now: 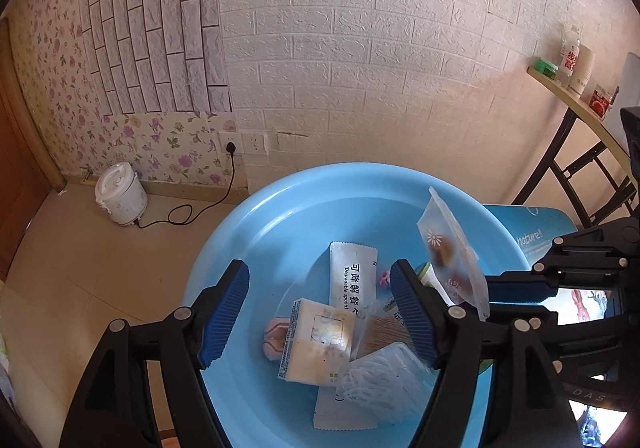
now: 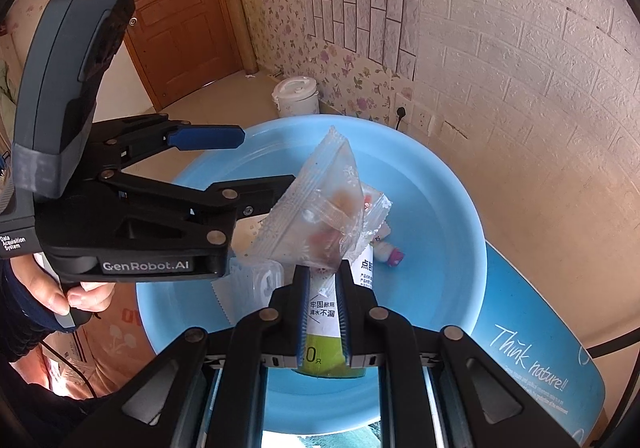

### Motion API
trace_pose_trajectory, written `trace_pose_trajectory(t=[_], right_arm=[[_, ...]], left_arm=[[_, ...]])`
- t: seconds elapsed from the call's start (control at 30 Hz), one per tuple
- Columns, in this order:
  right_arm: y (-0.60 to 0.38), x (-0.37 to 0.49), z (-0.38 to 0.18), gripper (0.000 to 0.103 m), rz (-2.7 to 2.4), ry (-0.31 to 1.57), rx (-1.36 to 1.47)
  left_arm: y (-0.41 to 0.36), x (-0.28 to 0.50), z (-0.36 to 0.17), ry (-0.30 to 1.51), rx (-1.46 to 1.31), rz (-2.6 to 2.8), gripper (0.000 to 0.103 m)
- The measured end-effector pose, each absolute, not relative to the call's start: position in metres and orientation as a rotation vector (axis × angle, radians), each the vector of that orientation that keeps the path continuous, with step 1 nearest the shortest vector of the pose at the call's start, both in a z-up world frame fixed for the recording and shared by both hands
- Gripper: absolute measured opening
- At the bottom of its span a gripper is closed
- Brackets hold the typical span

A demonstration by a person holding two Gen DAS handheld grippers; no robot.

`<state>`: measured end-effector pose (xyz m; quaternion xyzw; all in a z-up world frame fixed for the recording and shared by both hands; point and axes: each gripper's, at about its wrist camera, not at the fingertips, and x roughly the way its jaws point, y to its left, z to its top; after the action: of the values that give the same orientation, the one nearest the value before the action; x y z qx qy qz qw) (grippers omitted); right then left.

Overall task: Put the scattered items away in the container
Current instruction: 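Open both grippers to drop the figure and snack bag into the basin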

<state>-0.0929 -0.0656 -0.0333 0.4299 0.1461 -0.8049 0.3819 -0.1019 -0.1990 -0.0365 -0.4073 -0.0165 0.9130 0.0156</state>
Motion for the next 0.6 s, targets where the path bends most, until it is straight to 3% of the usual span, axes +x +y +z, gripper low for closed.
trace_pose_trajectory(t=[0.47,0.53,0.6], right_arm=[[-0.078,-0.096,-0.026,0.014,-2.061,0.406,1.082],[-0.082,-0.096,-0.021,0.027,-2.068,0.407,1.073],[-0.084,-0.095,-0.017,0.062,-2.098,0.404,1.060]], left_arm=[[-0.214,-0.096,-0.030,-0.056,-1.279,2.877,0.073],[-0.215,-0.094,-0.028,-0.049,-1.276,2.888,0.074],[-0.217,-0.092,-0.028,-0.048,-1.280,2.890,0.076]])
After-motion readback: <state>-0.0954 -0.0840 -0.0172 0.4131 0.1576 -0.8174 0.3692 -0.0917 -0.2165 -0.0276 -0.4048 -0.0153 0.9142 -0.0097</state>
